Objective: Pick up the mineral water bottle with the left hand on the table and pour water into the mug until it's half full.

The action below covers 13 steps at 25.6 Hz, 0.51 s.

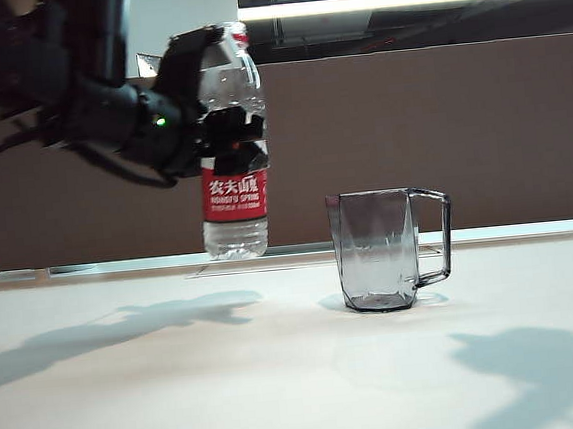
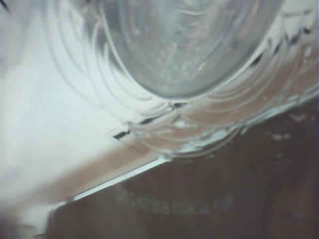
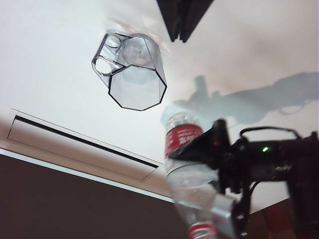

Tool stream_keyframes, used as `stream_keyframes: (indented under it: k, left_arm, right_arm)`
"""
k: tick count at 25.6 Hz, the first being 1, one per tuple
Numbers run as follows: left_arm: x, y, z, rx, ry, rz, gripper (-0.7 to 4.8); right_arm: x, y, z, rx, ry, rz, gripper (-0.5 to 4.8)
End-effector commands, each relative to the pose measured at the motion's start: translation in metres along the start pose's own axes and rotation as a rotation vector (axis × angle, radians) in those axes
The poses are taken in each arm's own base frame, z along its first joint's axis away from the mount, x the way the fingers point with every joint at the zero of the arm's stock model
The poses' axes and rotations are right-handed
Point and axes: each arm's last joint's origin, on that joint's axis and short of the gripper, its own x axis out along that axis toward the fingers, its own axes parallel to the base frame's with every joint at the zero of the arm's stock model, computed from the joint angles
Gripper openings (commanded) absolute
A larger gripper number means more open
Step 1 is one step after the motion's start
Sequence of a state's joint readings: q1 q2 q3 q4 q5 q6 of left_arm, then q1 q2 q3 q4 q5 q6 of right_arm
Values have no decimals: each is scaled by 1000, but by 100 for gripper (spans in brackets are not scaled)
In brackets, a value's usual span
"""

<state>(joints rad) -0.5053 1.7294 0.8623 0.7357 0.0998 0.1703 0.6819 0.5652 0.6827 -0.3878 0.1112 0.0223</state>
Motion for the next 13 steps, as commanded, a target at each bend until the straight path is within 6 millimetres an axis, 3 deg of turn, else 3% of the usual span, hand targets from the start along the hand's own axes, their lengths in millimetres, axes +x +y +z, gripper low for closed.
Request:
stream_keyframes:
  k: [1, 6, 13]
  left_arm:
    - [16, 5, 10, 76, -4, 12, 174]
    - [39, 8, 14, 244, 14, 5, 174]
    - [52, 5, 13, 375, 46, -18, 174]
  right_arm:
    - [-2, 0, 5, 6, -28, 3, -2]
    - [-4, 0, 5, 7, -37, 10, -2]
    - [-5, 0, 5, 7, -40, 10, -2]
